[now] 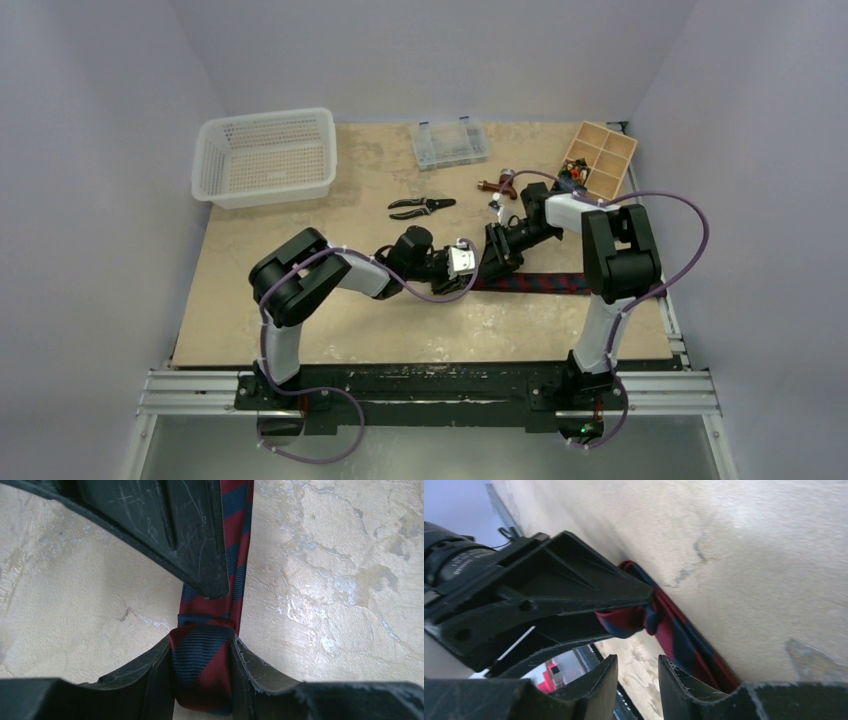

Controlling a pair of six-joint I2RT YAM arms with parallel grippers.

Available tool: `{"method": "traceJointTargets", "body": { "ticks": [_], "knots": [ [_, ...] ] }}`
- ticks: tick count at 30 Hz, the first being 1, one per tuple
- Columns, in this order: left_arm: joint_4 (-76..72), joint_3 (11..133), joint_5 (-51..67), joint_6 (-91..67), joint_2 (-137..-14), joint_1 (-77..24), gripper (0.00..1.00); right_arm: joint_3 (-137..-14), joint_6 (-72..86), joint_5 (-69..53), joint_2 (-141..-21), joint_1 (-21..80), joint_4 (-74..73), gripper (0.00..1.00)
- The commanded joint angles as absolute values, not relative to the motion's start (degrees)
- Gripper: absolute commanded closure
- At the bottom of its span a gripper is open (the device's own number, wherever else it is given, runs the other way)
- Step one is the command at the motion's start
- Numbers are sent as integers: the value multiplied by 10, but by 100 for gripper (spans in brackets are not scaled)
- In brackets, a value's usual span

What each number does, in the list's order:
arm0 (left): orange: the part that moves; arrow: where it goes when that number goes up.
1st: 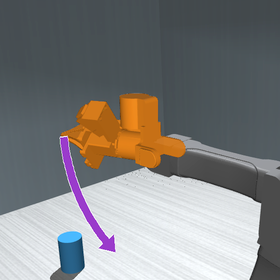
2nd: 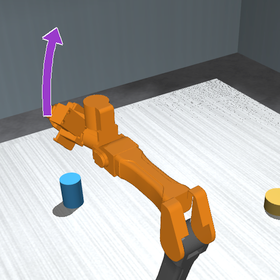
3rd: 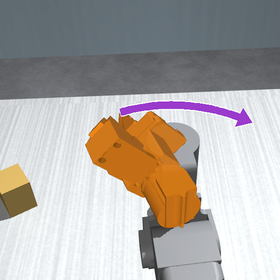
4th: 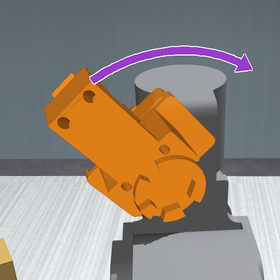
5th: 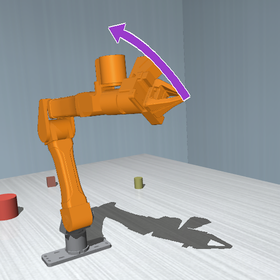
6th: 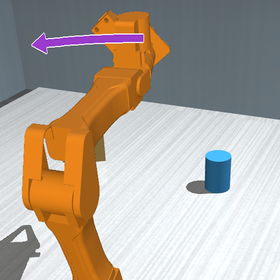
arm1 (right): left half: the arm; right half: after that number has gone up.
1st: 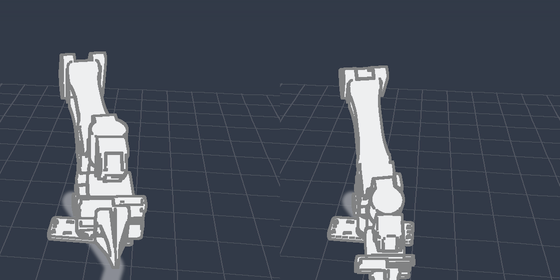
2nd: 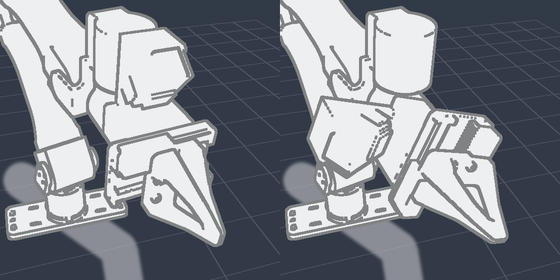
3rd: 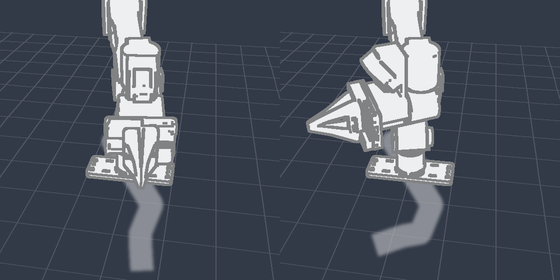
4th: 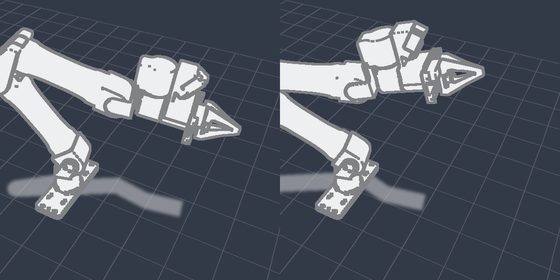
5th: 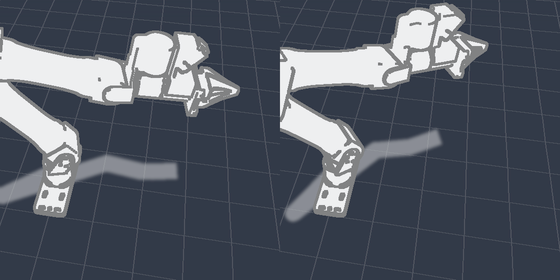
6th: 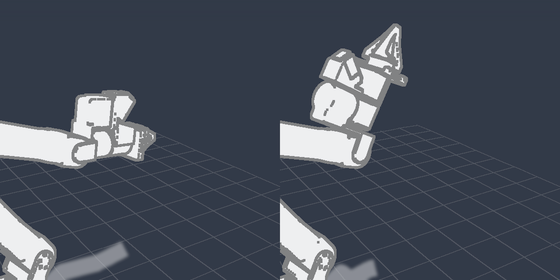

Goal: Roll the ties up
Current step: Roll the tie at the center of the board.

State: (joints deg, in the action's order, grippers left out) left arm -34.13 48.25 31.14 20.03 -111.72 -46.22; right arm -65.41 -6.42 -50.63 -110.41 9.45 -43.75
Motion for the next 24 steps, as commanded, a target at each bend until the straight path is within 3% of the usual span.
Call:
{"method": "traceJointTargets", "body": {
  "ticks": [1, 16, 20, 23, 24],
  "knots": [
    [-217, 470, 264, 231, -1140, -475, 79, -679, -35, -573, -1097, 100, -426, 62],
    [-171, 490, 261, 241, -1142, -478, 79, -676, 40, -508, -1116, 136, -328, 60],
    [-161, 494, 262, 246, -1145, -478, 79, -677, 51, -513, -1122, 136, -313, 72],
    [-158, 497, 264, 247, -1146, -478, 79, -684, 27, -509, -1131, 137, -336, 98],
    [-157, 499, 265, 246, -1146, -478, 78, -684, 15, -504, -1133, 136, -346, 100]
  ]
}}
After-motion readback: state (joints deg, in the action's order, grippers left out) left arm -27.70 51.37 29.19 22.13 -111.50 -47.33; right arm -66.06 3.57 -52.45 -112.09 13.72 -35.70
